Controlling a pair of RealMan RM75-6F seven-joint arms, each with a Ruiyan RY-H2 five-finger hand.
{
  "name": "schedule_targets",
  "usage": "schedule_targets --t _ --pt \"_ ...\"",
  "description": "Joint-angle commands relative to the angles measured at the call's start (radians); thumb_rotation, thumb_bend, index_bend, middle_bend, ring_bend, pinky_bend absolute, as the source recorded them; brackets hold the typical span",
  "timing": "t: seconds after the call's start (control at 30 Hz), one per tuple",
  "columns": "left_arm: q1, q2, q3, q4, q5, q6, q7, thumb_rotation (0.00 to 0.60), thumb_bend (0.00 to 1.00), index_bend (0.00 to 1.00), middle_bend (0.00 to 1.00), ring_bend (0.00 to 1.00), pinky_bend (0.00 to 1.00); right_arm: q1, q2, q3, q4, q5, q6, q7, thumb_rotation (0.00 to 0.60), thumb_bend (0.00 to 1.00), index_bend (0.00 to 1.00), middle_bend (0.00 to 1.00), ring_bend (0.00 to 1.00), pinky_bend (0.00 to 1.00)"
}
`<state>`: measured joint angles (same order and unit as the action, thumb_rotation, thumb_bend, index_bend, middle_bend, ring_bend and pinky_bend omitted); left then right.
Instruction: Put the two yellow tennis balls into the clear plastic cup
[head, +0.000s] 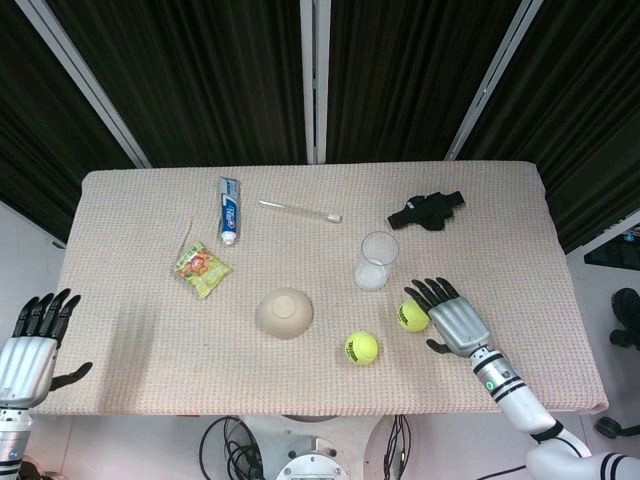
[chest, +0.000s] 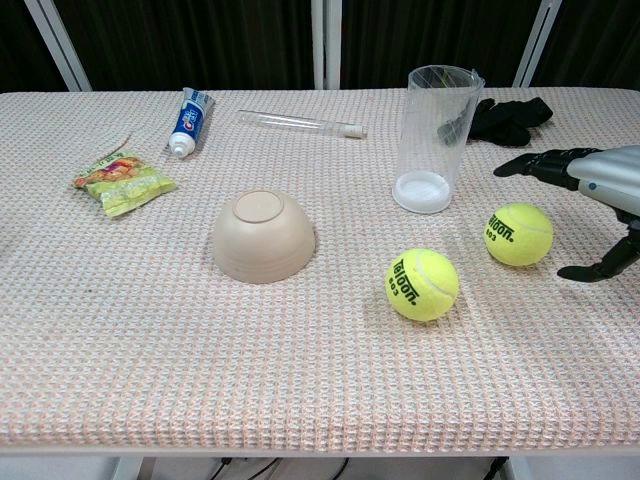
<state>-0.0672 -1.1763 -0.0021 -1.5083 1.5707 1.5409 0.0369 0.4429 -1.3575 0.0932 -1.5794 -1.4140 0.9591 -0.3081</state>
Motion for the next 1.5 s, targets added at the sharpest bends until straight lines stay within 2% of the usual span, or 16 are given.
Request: schedule_targets --t 0.03,0.1,0.17,0.23,0.3,0.5,0.73,0.83,1.0,1.1,1.23,1.37,1.5 --pt "0.001 -0.001 0.0 0.003 0.0 0.0 -0.004 0.6 0.0 0.0 0.0 0.0 0.0 0.012 -0.021 0.001 0.015 0.025 -0.01 -0.02 0.6 0.18 0.0 0.09 0.0 0.18" --pt "0.001 -0.001 0.0 0.006 0.0 0.0 -0.008 0.6 0.0 0.0 0.0 0.0 0.0 0.015 -0.033 0.003 0.022 0.043 -0.009 -0.032 0.6 0.18 0.01 0.11 0.0 0.22" --pt "0.001 -0.001 -0.001 0.008 -0.001 -0.001 -0.011 0.6 0.0 0.0 0.0 0.0 0.0 0.018 -0.049 0.005 0.036 0.055 0.002 -0.046 0.6 0.18 0.08 0.15 0.04 0.29" --pt "0.001 -0.001 -0.001 0.011 -0.002 -0.003 -0.014 0.6 0.0 0.0 0.0 0.0 0.0 0.021 -0.061 0.002 0.046 0.065 0.001 -0.052 0.6 0.18 0.19 0.18 0.1 0.38" --pt "0.001 -0.001 -0.001 0.012 -0.004 -0.005 -0.018 0.6 0.0 0.0 0.0 0.0 0.0 0.027 -0.069 -0.001 0.055 0.075 -0.005 -0.051 0.6 0.18 0.25 0.2 0.14 0.42" --pt "0.001 -0.001 -0.002 0.016 -0.005 -0.006 -0.021 0.6 0.0 0.0 0.0 0.0 0.0 0.036 -0.104 -0.009 0.095 0.06 0.007 -0.018 0.6 0.2 0.38 0.28 0.25 0.49" --pt "0.002 0.001 -0.004 0.016 -0.01 -0.007 -0.026 0.6 0.0 0.0 0.0 0.0 0.0 0.029 -0.147 -0.012 0.146 0.022 0.079 0.007 0.6 0.27 0.61 0.47 0.43 0.66" --pt "0.001 0.001 -0.004 0.015 -0.009 -0.009 -0.027 0.6 0.0 0.0 0.0 0.0 0.0 0.025 -0.159 -0.011 0.166 -0.005 0.119 0.03 0.6 0.32 0.69 0.53 0.5 0.7" --pt "0.003 0.005 -0.004 0.012 -0.008 -0.005 -0.028 0.6 0.0 0.0 0.0 0.0 0.0 0.016 -0.122 0.001 0.138 -0.048 0.187 0.078 0.6 0.33 0.73 0.57 0.52 0.71" --pt "0.005 0.008 -0.004 0.01 -0.007 -0.003 -0.033 0.6 0.0 0.0 0.0 0.0 0.0 0.009 -0.068 0.029 0.081 -0.067 0.244 0.103 0.6 0.33 0.74 0.57 0.52 0.71" --pt "0.004 0.009 -0.002 0.009 -0.002 -0.004 -0.038 0.6 0.0 0.0 0.0 0.0 0.0 0.014 0.016 0.096 -0.003 -0.065 0.299 0.125 0.6 0.33 0.75 0.58 0.53 0.71" --pt "0.005 0.009 0.0 0.009 0.003 -0.001 -0.035 0.6 0.0 0.0 0.0 0.0 0.0 0.054 0.064 0.172 -0.038 -0.013 0.278 0.115 0.6 0.33 0.76 0.59 0.54 0.72" --pt "0.008 0.01 0.0 0.007 0.002 0.002 -0.037 0.6 0.0 0.0 0.0 0.0 0.0 0.121 0.071 0.239 -0.031 0.08 0.207 0.07 0.6 0.33 0.76 0.59 0.54 0.72"
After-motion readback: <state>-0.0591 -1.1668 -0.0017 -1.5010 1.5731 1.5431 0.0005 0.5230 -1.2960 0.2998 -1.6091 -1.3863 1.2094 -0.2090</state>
